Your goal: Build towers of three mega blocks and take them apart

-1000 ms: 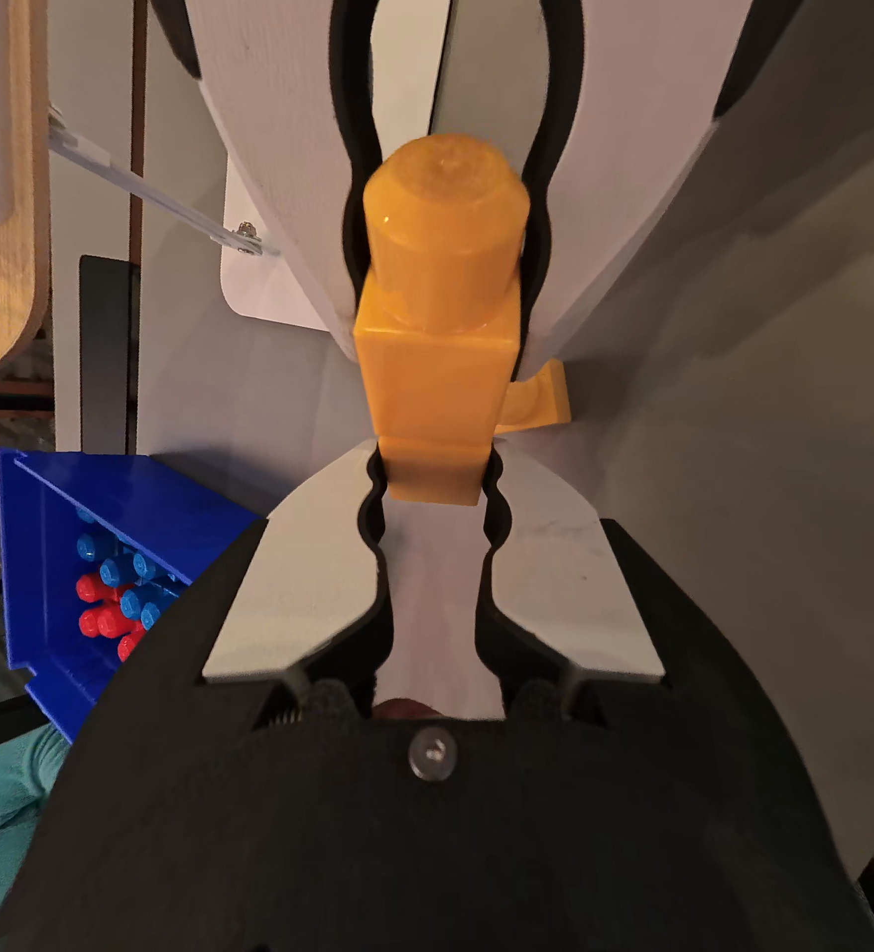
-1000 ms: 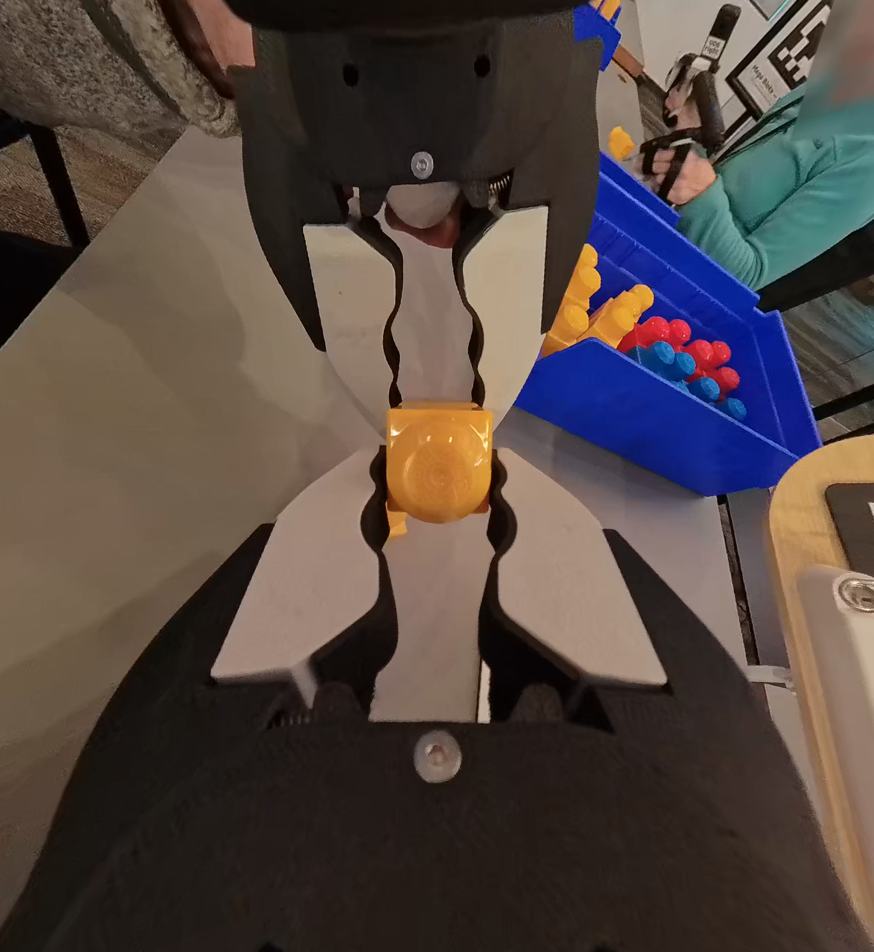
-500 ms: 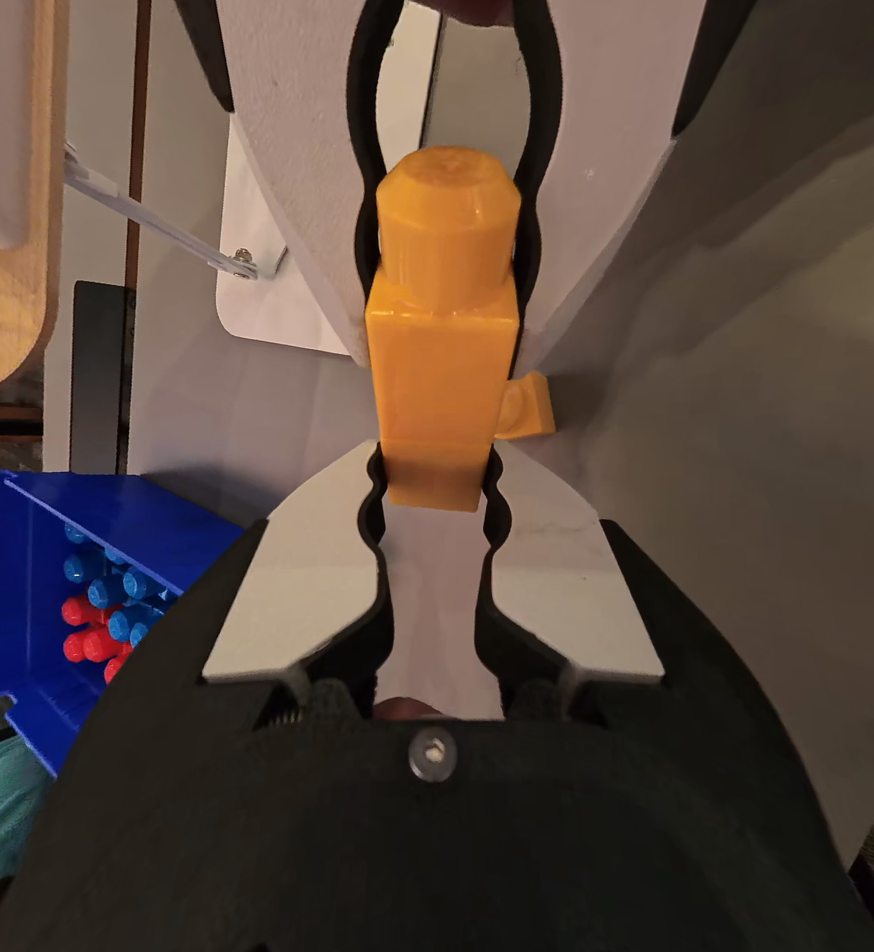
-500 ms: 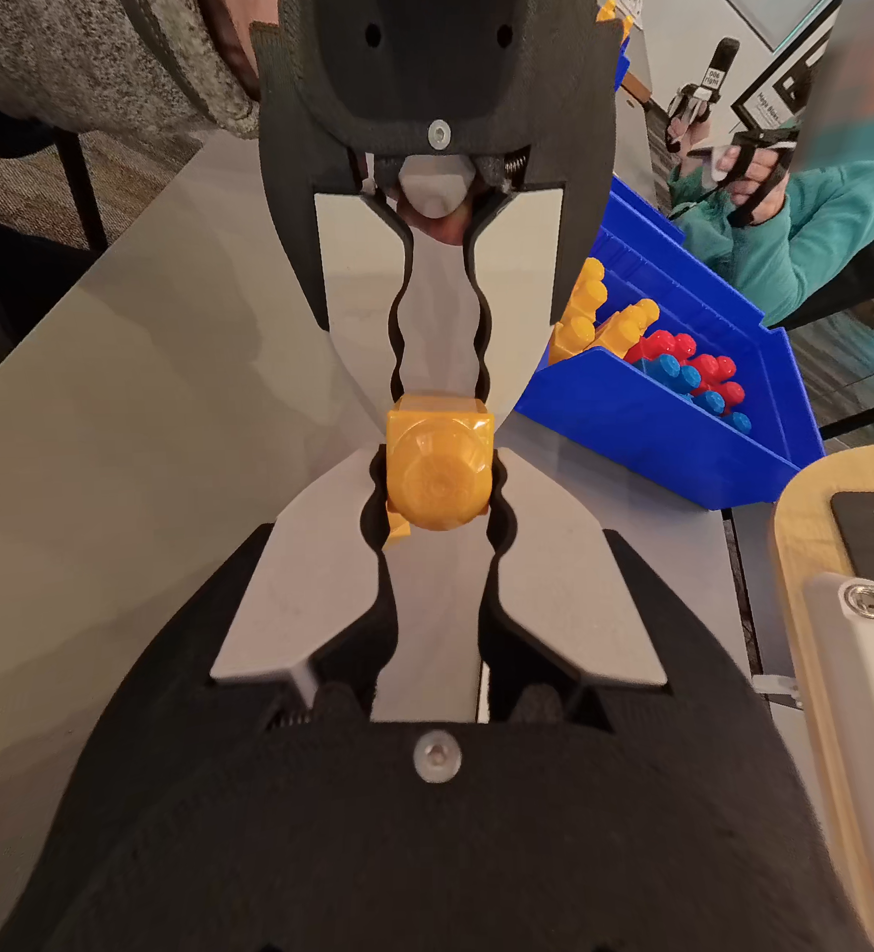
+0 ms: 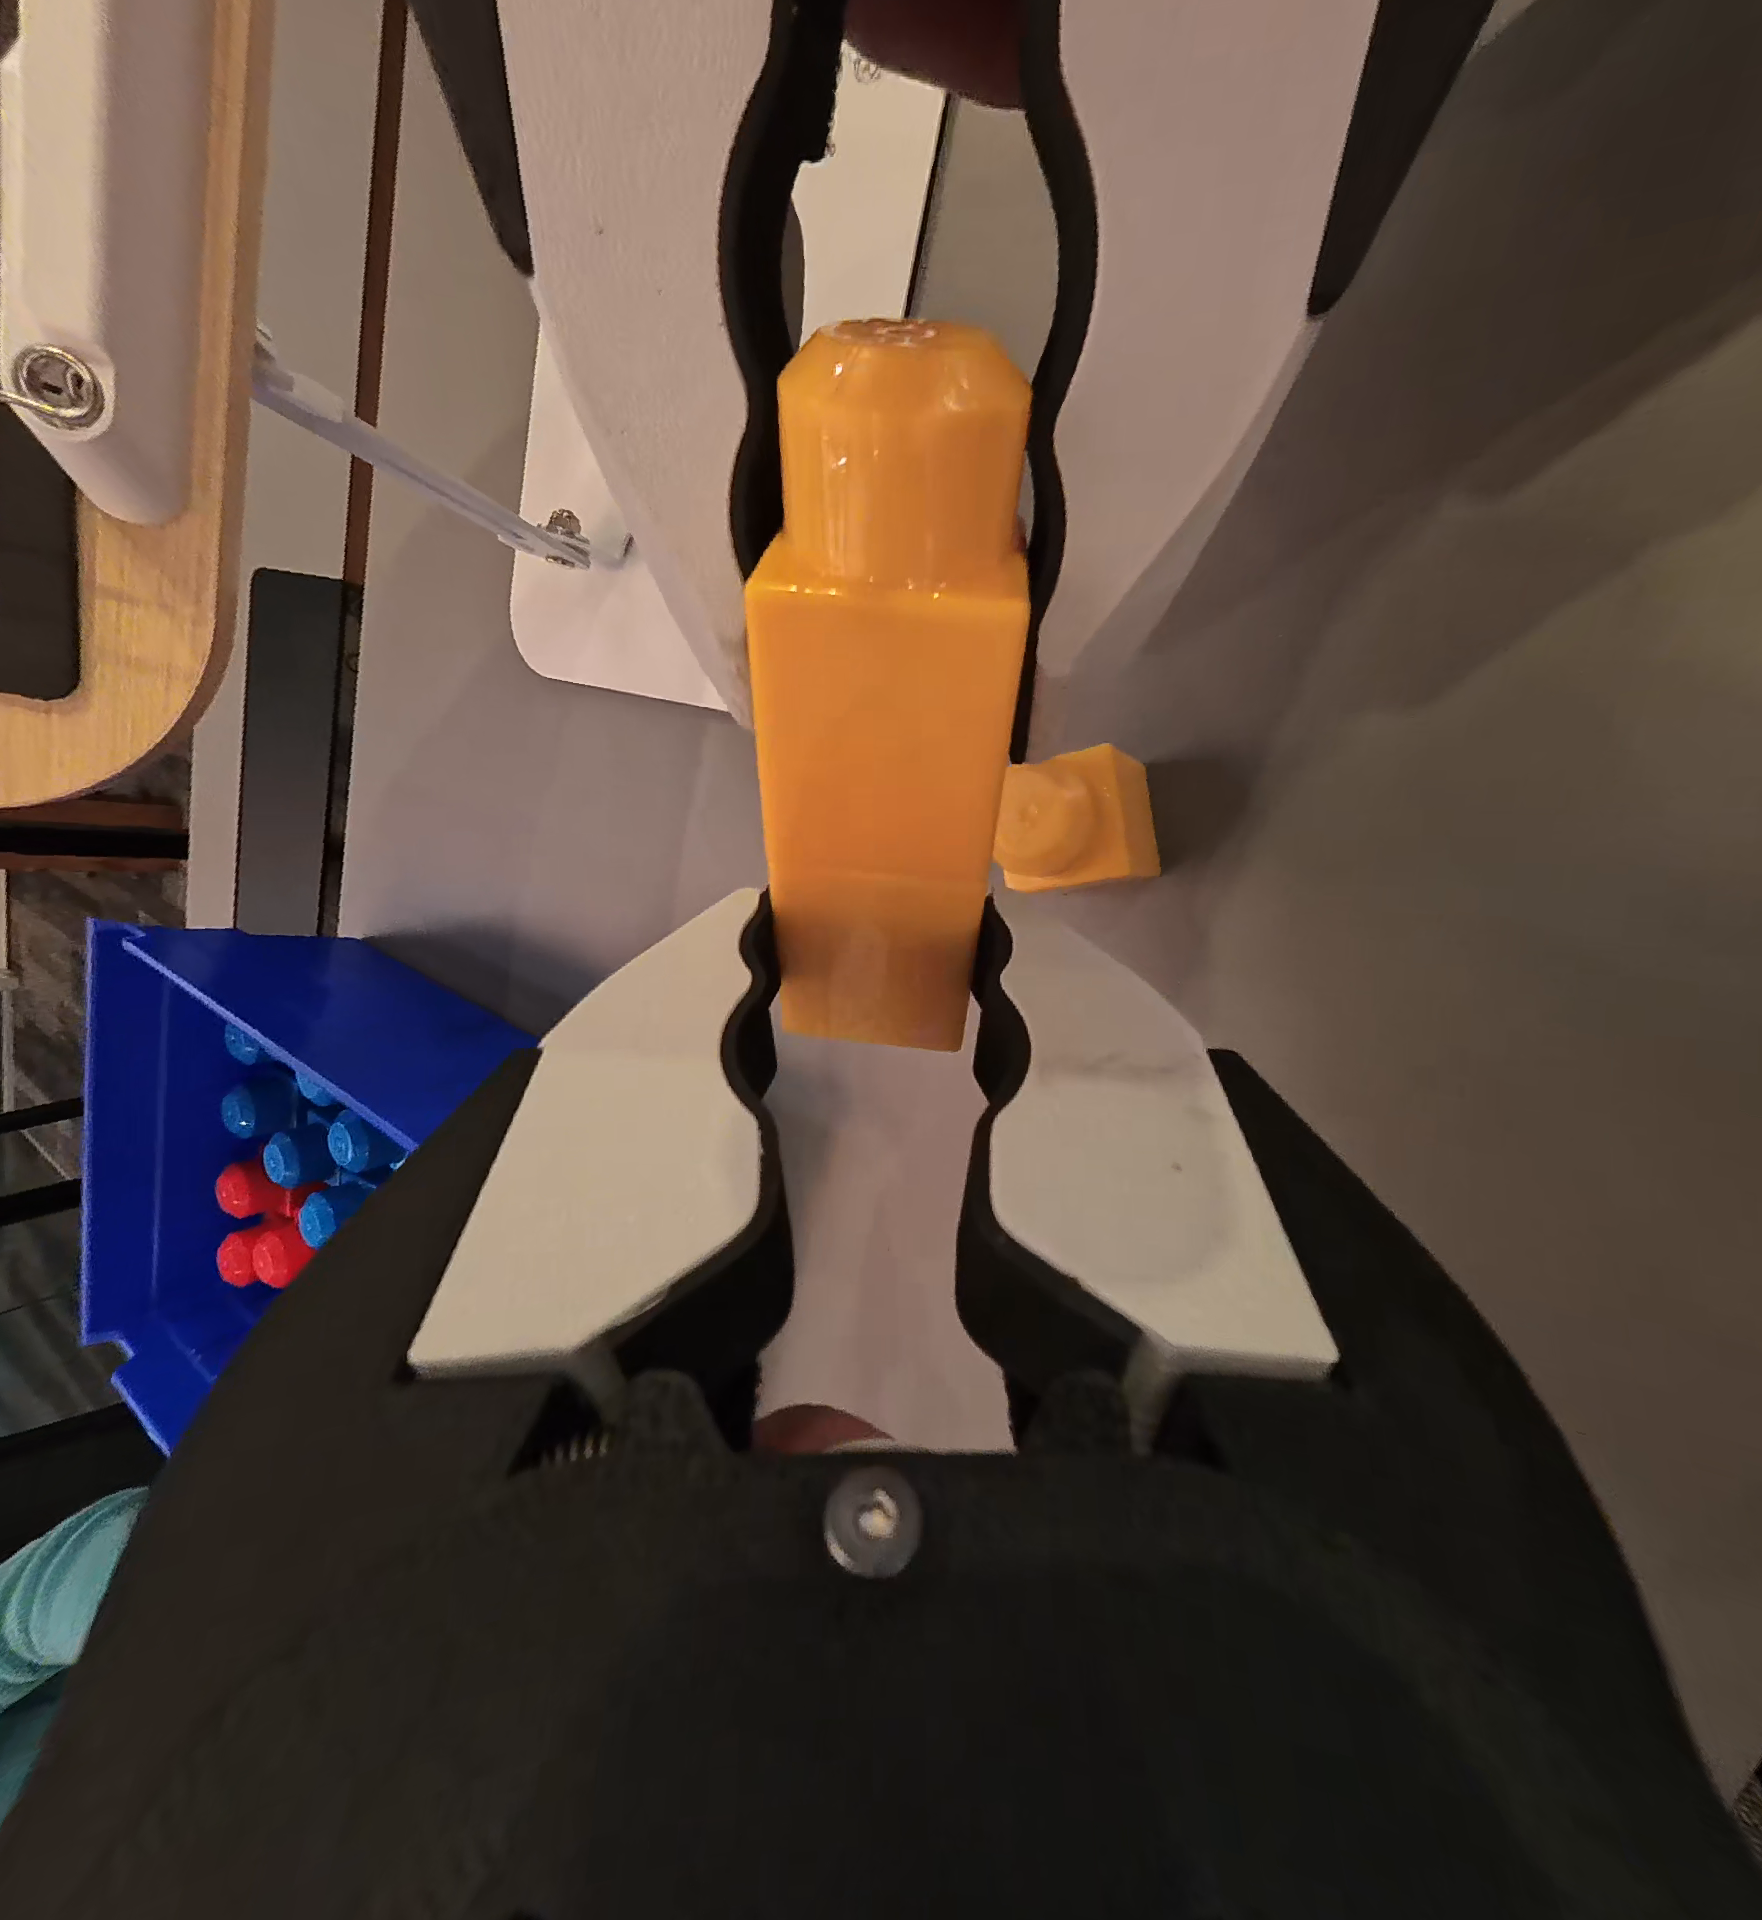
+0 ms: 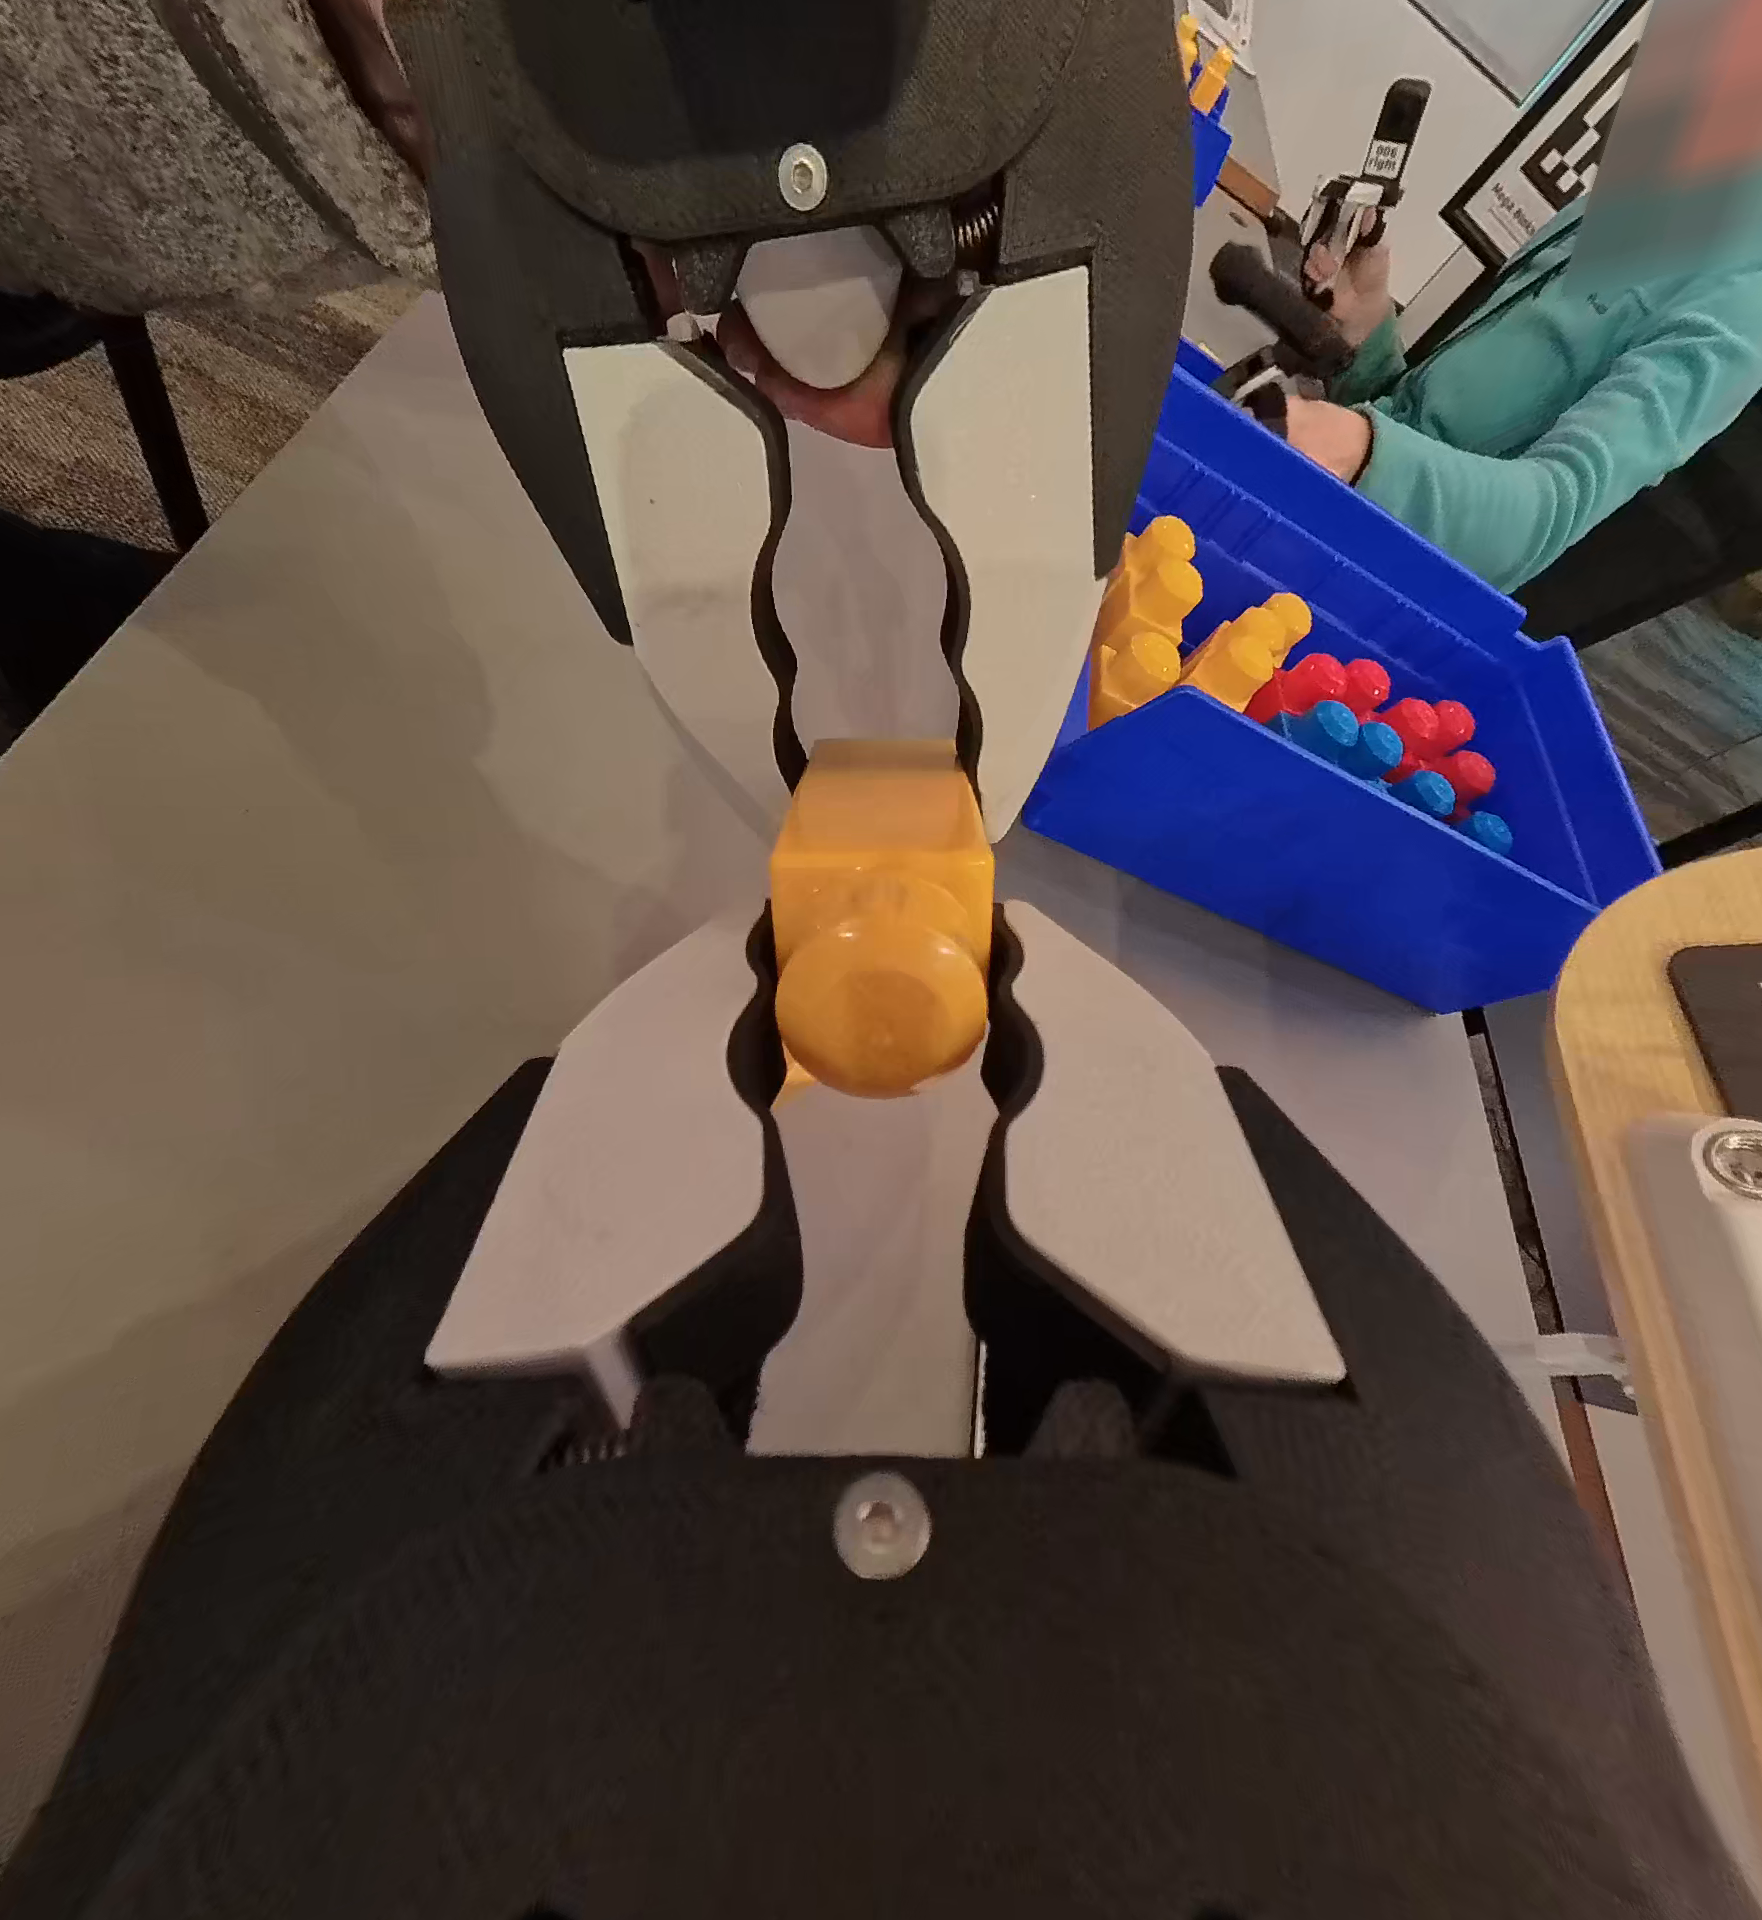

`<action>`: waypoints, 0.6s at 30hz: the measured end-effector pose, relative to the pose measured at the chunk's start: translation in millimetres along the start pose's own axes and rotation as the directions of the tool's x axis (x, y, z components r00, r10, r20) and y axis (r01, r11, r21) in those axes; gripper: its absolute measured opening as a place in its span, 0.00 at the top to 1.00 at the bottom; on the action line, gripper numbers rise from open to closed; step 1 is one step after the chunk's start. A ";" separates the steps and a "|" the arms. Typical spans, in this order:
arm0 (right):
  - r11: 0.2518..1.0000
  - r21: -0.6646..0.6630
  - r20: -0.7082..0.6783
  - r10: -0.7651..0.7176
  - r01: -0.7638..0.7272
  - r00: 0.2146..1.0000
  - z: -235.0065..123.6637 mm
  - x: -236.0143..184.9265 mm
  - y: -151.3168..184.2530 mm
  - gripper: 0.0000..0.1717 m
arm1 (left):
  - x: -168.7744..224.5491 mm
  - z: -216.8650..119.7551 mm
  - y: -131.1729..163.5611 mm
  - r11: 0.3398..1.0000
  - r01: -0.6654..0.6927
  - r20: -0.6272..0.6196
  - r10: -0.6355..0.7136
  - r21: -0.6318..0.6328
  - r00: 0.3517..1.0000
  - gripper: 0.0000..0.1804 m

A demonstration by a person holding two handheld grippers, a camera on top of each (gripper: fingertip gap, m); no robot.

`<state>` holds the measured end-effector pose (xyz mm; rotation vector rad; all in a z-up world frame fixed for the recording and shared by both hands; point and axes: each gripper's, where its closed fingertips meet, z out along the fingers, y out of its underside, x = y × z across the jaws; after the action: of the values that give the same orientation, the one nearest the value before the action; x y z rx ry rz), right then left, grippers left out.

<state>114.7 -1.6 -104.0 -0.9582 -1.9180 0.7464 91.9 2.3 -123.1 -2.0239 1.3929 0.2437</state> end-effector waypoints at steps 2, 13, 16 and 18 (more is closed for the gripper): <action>1.000 0.000 0.000 -0.015 0.015 1.000 -0.1 -0.8 0.1 0.78 | 0.7 -0.2 0.1 1.000 -0.007 -0.002 0.007 -0.004 1.000 0.81; 1.000 -0.007 0.002 -0.027 0.027 1.000 0.7 -1.9 2.4 0.78 | 1.8 0.1 -0.2 1.000 -0.012 -0.004 0.012 -0.011 1.000 0.81; 0.999 -0.010 0.001 -0.032 0.032 0.999 1.2 -2.5 3.5 0.78 | 2.4 0.9 0.1 1.000 -0.015 -0.005 0.015 -0.014 1.000 0.81; 0.999 -0.010 0.003 -0.031 0.031 1.000 1.5 -2.8 3.9 0.78 | 2.7 1.4 0.4 1.000 -0.014 -0.007 0.014 -0.015 1.000 0.81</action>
<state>115.7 -2.1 -108.9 -0.9313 -1.9365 0.7212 92.9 1.0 -125.6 -2.0296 1.4139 0.2538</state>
